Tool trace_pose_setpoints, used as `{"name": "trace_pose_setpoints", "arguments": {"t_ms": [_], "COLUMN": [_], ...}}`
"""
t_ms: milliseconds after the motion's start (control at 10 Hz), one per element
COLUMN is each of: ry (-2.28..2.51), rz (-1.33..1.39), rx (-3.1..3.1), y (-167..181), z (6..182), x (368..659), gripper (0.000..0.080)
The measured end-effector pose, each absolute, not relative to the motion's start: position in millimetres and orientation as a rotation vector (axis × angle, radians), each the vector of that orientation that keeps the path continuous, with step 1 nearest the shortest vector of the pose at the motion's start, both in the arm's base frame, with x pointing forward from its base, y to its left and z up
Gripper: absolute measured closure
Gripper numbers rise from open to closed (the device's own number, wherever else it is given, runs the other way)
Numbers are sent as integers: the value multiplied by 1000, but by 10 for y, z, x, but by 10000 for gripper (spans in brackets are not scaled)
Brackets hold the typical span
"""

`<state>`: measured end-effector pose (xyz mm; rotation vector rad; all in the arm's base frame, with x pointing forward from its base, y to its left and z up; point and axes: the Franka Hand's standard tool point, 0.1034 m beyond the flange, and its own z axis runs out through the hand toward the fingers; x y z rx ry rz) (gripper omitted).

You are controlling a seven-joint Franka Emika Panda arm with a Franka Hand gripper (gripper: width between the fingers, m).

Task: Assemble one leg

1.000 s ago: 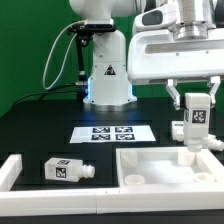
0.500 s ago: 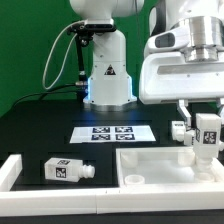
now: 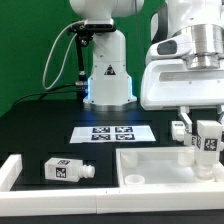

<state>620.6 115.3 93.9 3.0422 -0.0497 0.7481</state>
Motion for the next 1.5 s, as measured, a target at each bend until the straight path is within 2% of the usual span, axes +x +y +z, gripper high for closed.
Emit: {"name": "trace_pose_setpoints", "arguments": {"t_ms": [300,900,1000,1100,1200,1300,1400,1500], "ry": [-39,-34,-34,-34,-45,-60,-83,-116], "rz": [727,775,775,772,703,679,608,443], "rx": [3039,3022,3022,3023,3043,3057,3074,3106], "y": [1162,1124,1124,1125,1132,1134,1090,1032], "z": [826,818,818,817,834,932,968,975], "x": [6176,6206,6205,6206,6226,6325,6397,6419], "gripper": [512,512,351,225,225,165,154,154]}}
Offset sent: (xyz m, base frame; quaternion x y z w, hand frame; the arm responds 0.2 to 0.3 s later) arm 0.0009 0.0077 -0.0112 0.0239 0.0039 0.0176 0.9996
